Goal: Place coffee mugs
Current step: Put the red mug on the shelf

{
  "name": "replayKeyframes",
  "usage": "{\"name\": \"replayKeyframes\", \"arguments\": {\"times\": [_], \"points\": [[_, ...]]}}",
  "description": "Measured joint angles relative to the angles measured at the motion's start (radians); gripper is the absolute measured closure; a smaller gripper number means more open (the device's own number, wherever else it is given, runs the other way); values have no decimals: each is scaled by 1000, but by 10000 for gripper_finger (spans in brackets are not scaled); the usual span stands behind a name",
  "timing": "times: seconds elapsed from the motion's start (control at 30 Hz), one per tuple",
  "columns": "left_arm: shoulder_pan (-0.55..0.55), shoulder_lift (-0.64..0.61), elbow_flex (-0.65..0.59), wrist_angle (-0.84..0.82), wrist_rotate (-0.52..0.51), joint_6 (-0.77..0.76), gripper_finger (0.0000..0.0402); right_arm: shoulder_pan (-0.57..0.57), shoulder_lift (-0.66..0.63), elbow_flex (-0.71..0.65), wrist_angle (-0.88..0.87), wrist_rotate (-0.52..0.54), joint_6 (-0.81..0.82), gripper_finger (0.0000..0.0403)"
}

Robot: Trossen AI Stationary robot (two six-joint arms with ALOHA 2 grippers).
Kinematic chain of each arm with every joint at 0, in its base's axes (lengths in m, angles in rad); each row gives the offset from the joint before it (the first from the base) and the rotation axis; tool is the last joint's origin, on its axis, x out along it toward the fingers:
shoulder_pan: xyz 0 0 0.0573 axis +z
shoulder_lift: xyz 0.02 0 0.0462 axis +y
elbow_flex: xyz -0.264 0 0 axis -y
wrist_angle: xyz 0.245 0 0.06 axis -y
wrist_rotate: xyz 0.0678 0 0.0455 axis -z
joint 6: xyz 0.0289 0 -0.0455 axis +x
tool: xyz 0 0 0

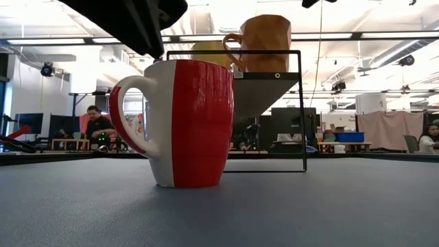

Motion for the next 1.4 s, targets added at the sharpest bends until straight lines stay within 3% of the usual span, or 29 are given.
{"name": "replayKeyframes", "arguments": {"times": [0.8, 1.4], "points": [[35, 4, 1, 54, 60, -30, 345, 0, 0, 0, 2, 0, -16, 346], [70, 139, 29, 79, 90, -77, 339, 0, 1, -3, 0, 0, -15, 346]]}}
